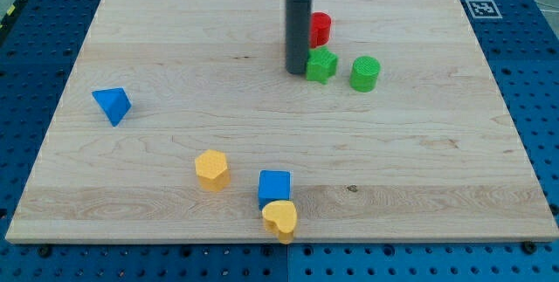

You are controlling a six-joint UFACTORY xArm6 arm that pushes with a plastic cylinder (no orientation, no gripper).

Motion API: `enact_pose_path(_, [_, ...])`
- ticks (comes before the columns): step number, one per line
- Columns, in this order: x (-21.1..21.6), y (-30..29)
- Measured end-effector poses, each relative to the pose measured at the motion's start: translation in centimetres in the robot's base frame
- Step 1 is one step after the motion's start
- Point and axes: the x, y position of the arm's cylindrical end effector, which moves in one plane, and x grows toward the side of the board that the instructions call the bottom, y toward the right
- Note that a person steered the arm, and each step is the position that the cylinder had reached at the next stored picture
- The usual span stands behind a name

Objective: Move your arm towards left

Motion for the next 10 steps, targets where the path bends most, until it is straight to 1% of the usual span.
enact_pose_path(1, [0.3,2.3])
enact_pose_path(4, [0.3,3.2])
enact_pose_path(5, [0.3,2.2])
enact_pose_path(7, [-0.3,-3.6])
enact_pose_path(8, [-0.3,-5.1])
enact_pose_path(9, [0.0,-5.9])
enact_pose_path(10, [1.7,-9.2])
